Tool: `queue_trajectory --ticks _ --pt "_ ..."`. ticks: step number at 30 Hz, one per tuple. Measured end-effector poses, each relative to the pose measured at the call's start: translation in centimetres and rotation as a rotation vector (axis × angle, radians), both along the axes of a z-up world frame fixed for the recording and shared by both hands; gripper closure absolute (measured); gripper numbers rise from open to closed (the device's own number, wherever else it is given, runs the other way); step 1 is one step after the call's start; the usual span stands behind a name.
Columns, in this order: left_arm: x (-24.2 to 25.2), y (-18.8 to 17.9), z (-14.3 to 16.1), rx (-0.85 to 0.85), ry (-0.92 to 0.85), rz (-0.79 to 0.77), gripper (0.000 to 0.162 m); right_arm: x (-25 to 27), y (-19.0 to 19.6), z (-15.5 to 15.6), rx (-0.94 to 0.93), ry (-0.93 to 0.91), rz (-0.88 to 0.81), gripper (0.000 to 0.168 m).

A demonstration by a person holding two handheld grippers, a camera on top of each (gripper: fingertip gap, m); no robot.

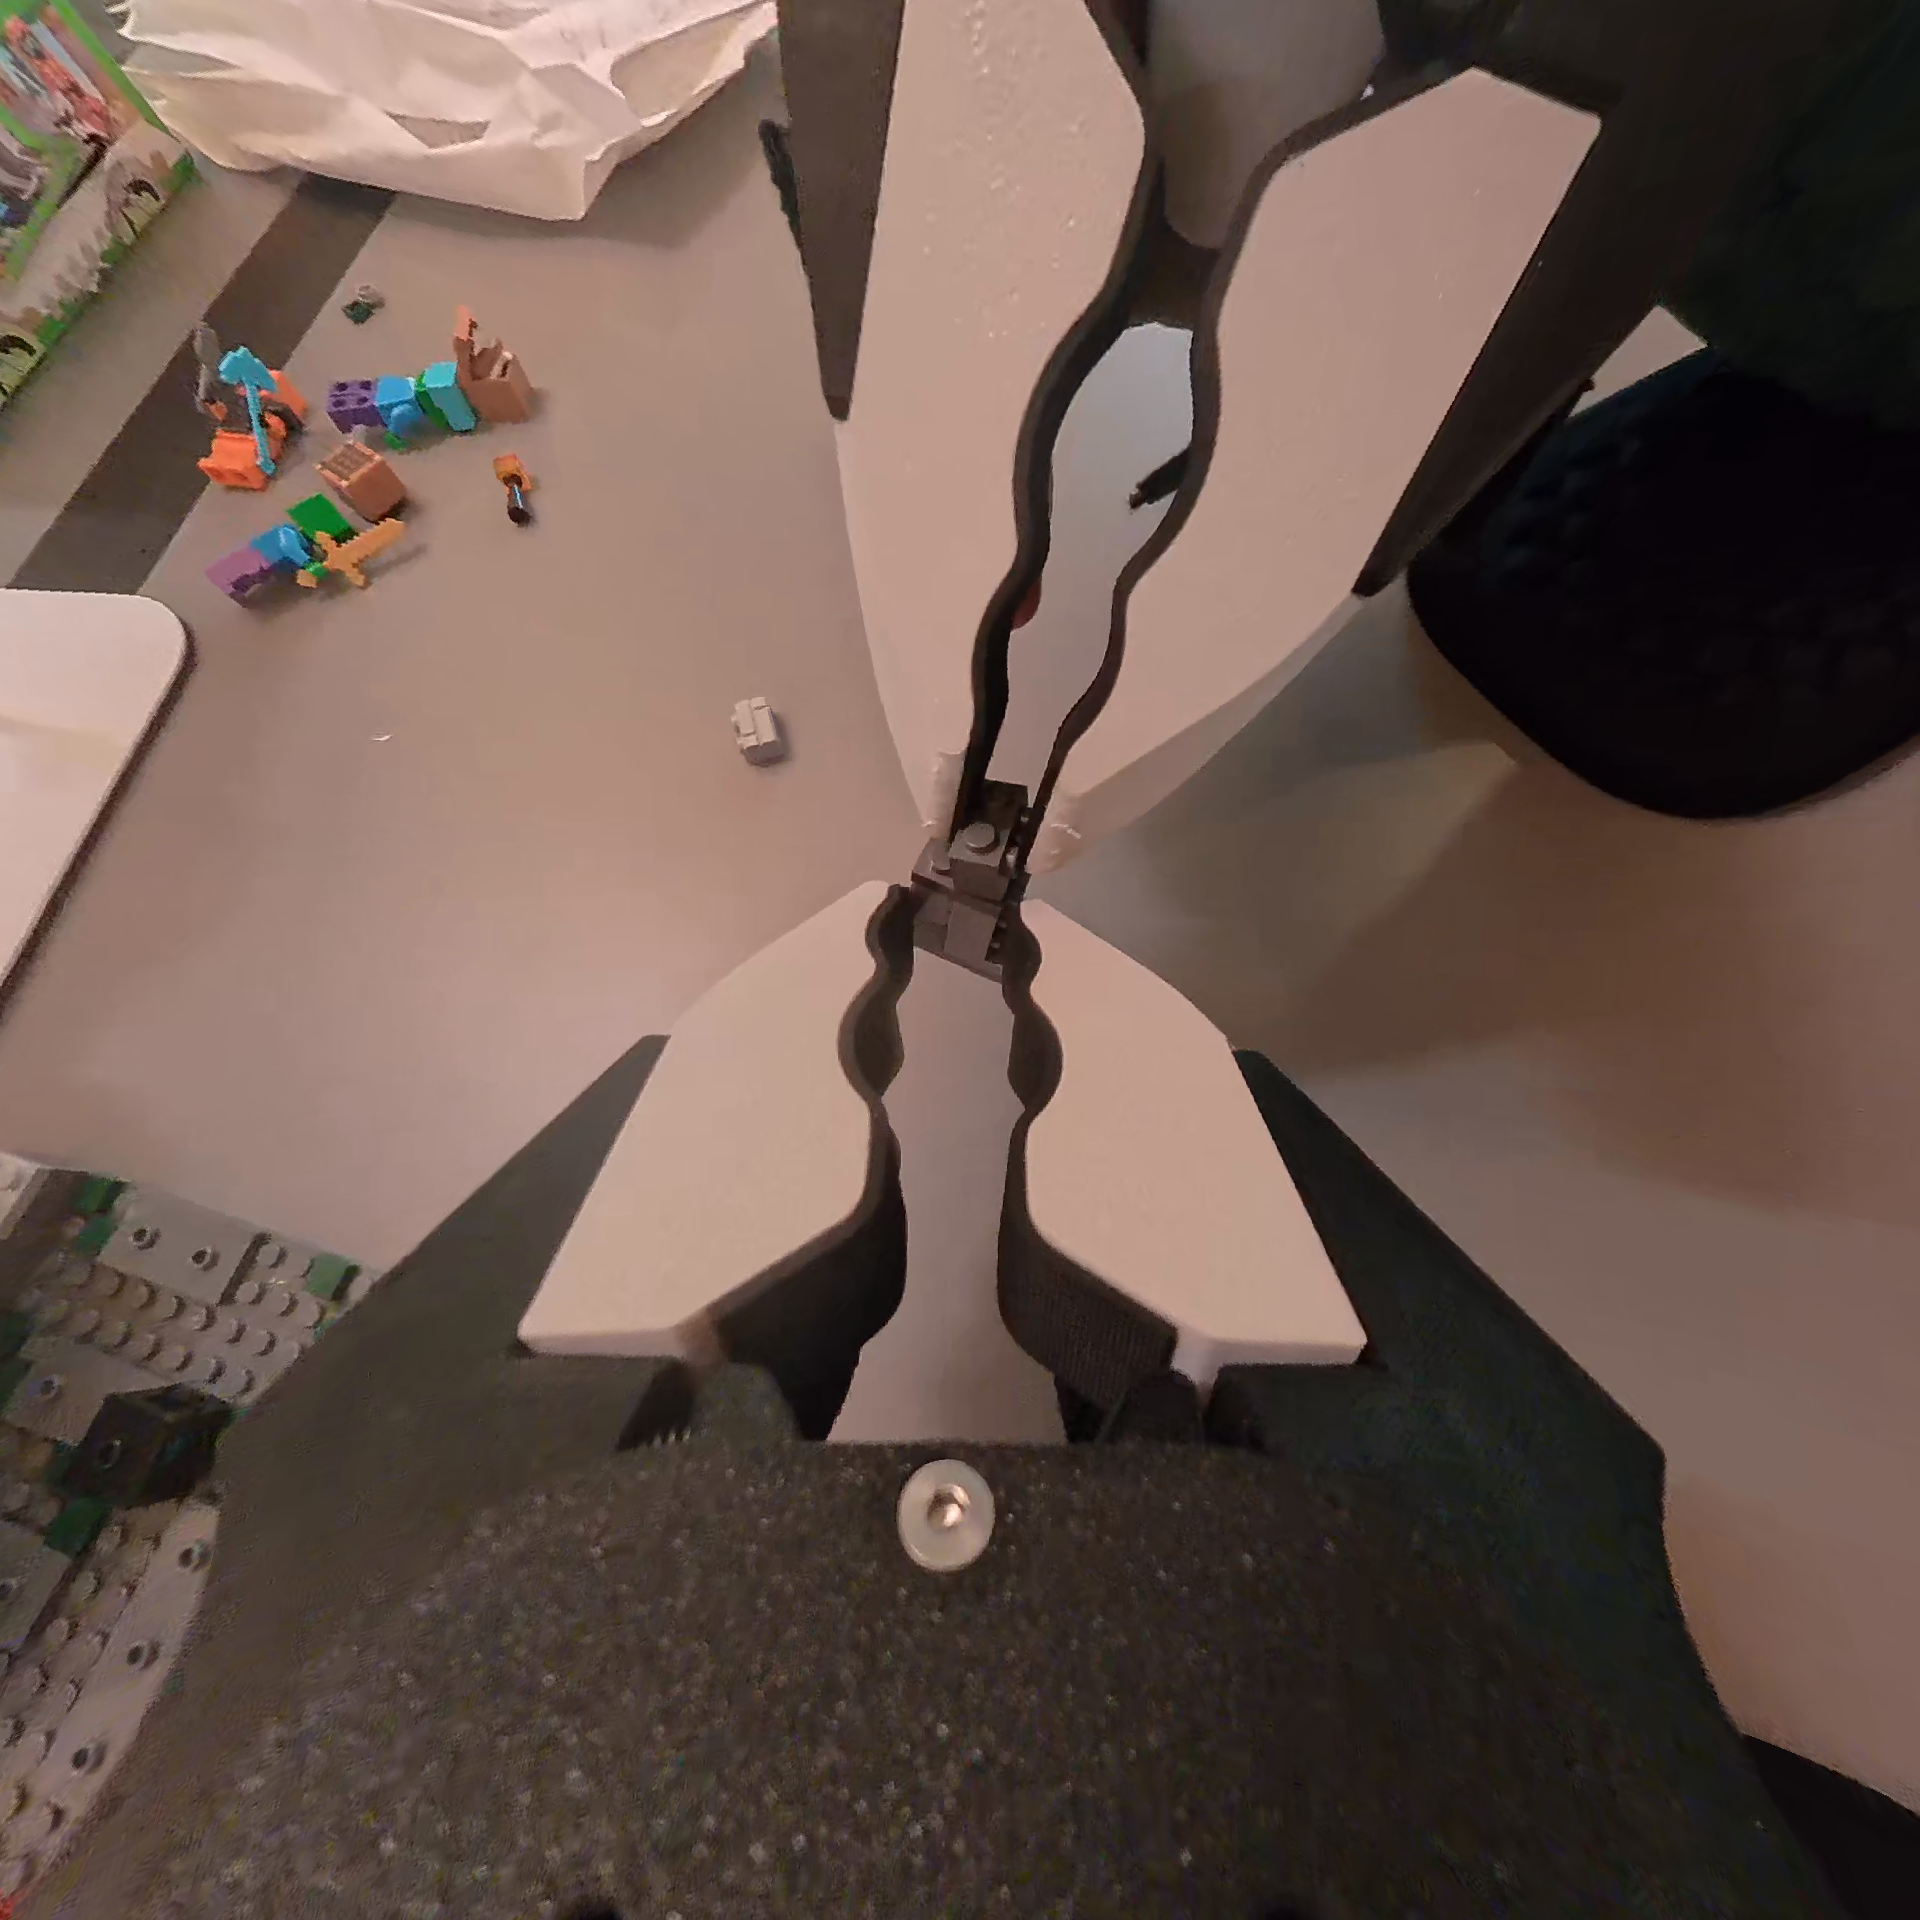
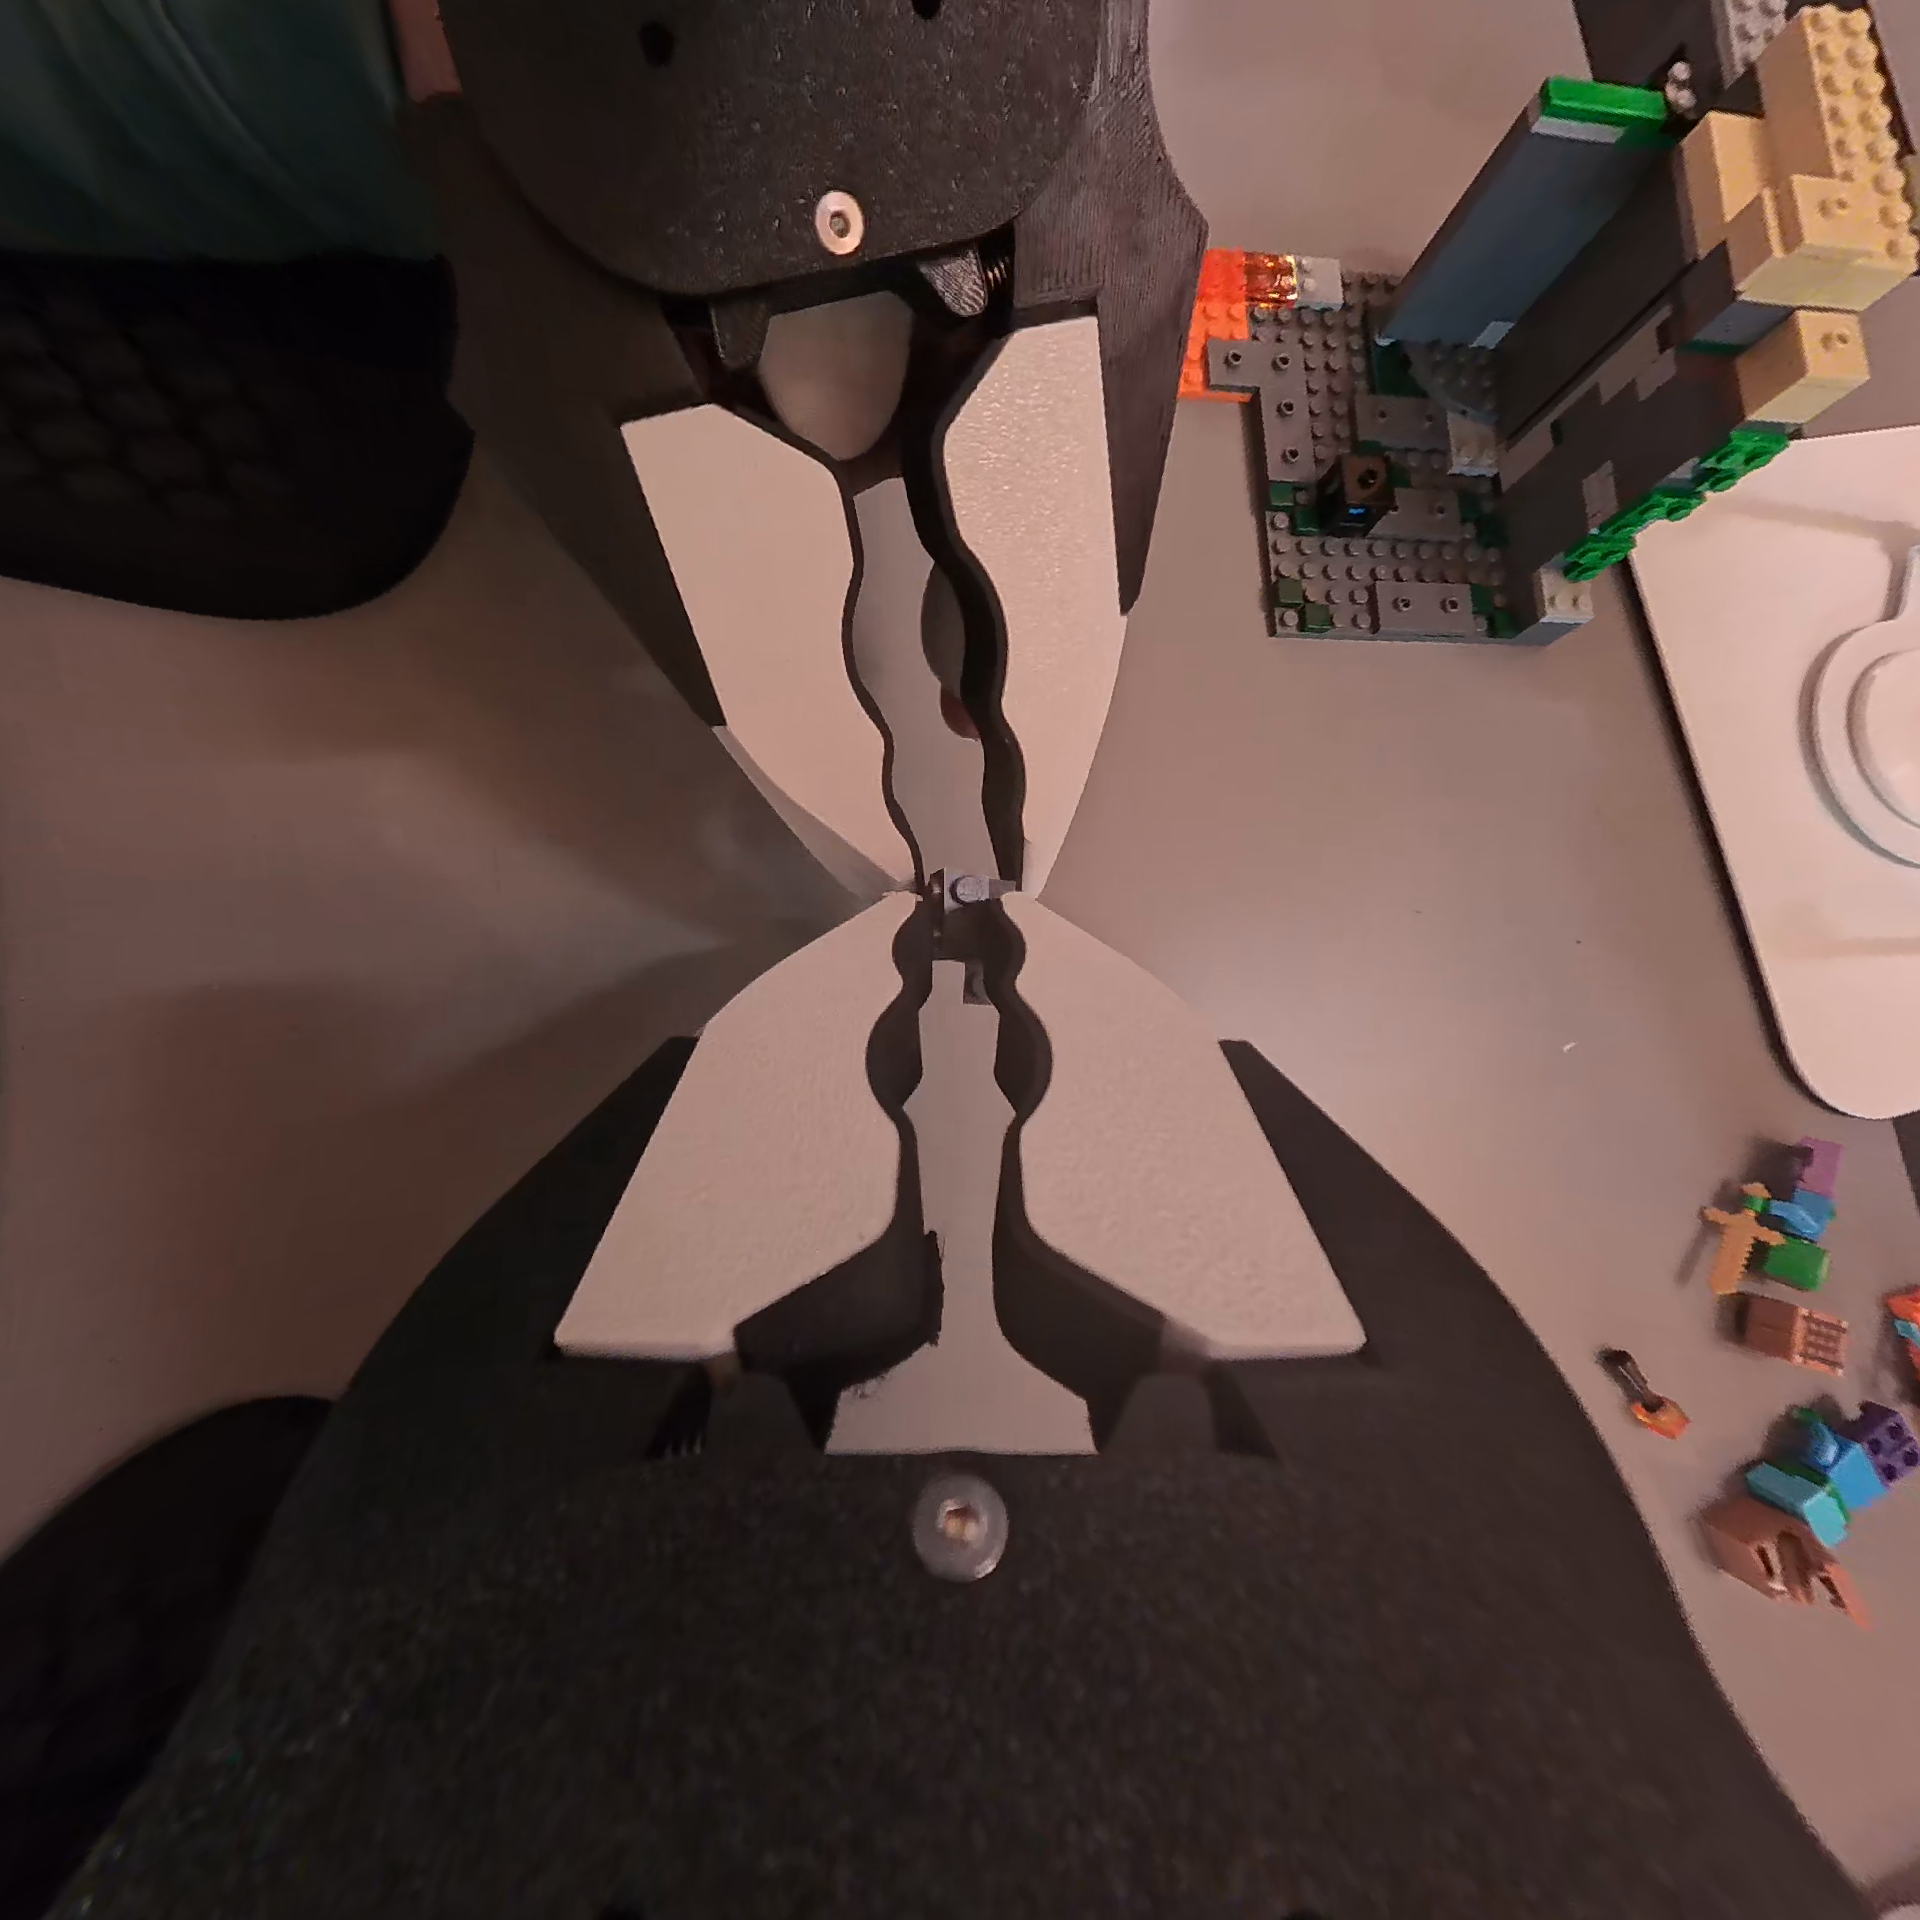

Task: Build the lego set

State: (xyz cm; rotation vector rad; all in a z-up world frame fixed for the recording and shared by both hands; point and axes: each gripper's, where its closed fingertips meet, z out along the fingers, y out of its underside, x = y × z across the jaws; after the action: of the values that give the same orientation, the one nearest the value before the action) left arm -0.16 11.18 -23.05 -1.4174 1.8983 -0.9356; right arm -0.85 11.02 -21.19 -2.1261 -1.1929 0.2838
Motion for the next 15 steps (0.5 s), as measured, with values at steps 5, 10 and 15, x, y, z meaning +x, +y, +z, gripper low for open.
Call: queue_trajectory --ticks 5,10,15 --pt "0.10 -0.07 0.14 -0.005 -0.011 0.005 0.146 0.03 -0.08 0.04 0.007 0.014 -0.003 0.159" --pt "0.08 0.06 0.17 -0.029 -0.005 0.020 0.146 0.20 0.03 0.05 0.025 -0.009 -0.017 0.159" --pt "0.11 0.68 0.27 -0.045 -0.004 0.068 0.147 0.42 0.53 -0.02 0.076 -0.052 -0.066 0.159"
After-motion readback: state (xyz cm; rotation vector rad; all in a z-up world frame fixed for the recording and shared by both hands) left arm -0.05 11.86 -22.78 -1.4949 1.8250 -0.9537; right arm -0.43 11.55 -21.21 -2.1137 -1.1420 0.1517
